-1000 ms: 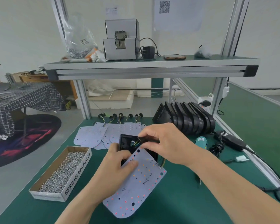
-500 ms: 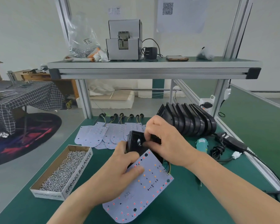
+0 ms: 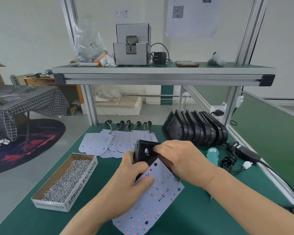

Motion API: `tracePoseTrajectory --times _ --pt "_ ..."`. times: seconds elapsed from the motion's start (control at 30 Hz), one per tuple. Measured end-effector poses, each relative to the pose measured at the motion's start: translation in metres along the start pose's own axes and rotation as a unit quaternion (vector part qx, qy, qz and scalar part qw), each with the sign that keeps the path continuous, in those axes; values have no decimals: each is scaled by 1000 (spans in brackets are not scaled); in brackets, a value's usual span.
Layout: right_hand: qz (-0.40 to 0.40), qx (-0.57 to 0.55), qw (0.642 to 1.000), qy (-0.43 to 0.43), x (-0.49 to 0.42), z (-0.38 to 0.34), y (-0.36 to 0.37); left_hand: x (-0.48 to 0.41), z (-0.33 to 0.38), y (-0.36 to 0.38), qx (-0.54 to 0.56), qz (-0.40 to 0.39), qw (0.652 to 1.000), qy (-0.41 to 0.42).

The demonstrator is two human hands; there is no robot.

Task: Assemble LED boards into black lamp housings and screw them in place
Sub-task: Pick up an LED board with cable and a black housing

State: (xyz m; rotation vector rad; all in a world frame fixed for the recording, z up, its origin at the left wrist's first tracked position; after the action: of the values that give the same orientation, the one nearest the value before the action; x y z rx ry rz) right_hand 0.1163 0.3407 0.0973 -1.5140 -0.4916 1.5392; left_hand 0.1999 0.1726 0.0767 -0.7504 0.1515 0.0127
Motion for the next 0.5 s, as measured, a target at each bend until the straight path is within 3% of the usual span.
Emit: tracePoseTrajectory --times 0.17,0.3,0.4,0.5 --pt "54 -87 995 15 3 -1 2 0 4 5 -9 -30 999 18" --pt "87 -23 996 1 3 0 0 5 5 9 -6 -33 999 31" --pt "117 -100 982 114 -1 10 -6 3 9 4 -20 -23 998 57" --pt "30 -270 936 224 -2 20 -4 1 12 1 -55 -29 996 65"
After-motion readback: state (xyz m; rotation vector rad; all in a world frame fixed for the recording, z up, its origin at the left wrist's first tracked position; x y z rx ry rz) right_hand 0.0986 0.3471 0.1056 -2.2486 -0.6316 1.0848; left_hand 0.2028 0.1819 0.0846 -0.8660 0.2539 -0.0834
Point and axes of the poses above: each hand's wrist, its own x-axis away from the middle knuckle, its own y-axis out of the palm, z = x × y, the point moved 3 cm from there along -x, towards the middle knuckle, and after that the axes turned 11 degrees about -y, right-handed, at the moved point
